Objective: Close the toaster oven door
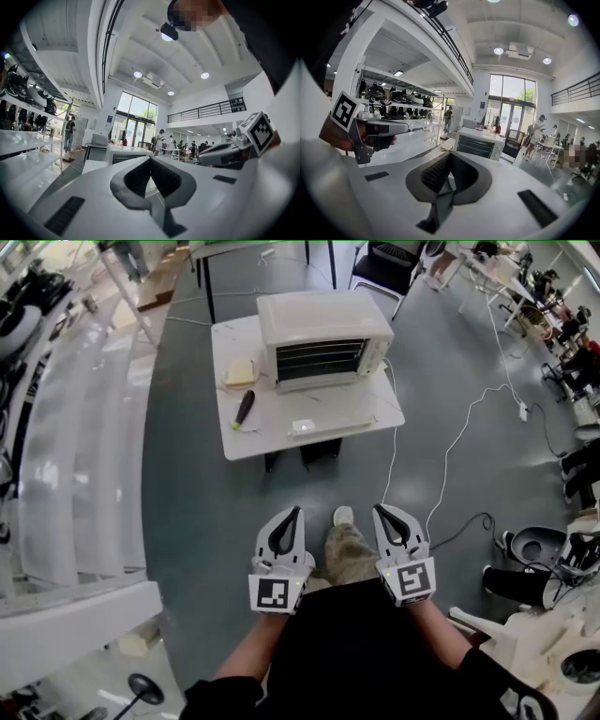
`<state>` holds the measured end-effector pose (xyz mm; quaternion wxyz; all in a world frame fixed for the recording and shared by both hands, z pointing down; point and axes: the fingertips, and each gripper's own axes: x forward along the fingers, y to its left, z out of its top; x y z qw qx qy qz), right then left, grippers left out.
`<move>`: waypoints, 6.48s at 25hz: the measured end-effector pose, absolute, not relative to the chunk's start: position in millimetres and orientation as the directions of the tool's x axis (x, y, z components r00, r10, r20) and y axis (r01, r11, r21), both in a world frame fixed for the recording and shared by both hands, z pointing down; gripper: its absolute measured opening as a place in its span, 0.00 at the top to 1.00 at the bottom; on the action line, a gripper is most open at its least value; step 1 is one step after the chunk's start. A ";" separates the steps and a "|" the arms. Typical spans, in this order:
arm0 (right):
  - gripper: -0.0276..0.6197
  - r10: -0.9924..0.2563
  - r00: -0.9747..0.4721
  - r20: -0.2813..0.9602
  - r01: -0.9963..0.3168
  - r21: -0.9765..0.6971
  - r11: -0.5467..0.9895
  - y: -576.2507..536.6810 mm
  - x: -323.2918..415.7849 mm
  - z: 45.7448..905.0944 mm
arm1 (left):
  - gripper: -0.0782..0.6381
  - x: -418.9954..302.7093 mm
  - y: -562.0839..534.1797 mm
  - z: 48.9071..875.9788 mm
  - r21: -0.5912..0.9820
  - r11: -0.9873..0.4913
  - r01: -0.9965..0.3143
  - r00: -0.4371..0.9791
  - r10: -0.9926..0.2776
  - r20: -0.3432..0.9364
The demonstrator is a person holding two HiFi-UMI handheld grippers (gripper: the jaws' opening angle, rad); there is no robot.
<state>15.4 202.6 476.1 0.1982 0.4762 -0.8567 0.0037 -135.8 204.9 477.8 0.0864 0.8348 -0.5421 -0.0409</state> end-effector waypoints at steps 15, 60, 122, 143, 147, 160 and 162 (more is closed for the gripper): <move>0.92 -0.755 -0.581 0.303 -0.758 0.136 0.638 158.5 -5.8 477.3 | 0.87 -155.1 190.3 484.8 0.162 -0.279 -0.947 0.291 -0.955 0.057; 0.92 -0.676 -0.676 0.292 -0.709 -0.007 0.705 -158.4 123.7 500.8 | 0.87 -83.0 -86.7 593.6 0.205 -0.088 -0.975 0.156 -0.926 0.344; 0.92 -0.595 -0.625 0.504 -0.667 0.051 0.743 -153.9 41.6 553.5 | 0.72 -117.9 -110.6 852.7 0.358 0.001 -0.934 0.246 -0.723 0.645; 0.92 -0.581 -0.617 0.531 -0.674 0.026 0.739 -149.2 32.1 567.2 | 0.75 -117.8 -111.2 844.0 0.374 -0.009 -0.928 0.268 -0.714 0.647; 0.92 -0.598 -0.623 0.505 -0.682 0.024 0.731 -149.5 26.0 557.7 | 0.75 -118.9 -111.8 837.0 0.361 -0.019 -0.932 0.272 -0.694 0.667; 0.92 -0.637 -0.633 0.439 -0.704 0.015 0.710 -146.5 26.5 523.5 | 0.76 -117.4 -111.2 808.6 0.355 0.028 -0.934 0.257 -0.640 0.725; 0.92 -0.643 -0.638 0.425 -0.703 0.020 0.711 -146.6 24.9 518.4 | 0.76 -117.3 -111.2 804.5 0.358 0.029 -0.933 0.258 -0.639 0.725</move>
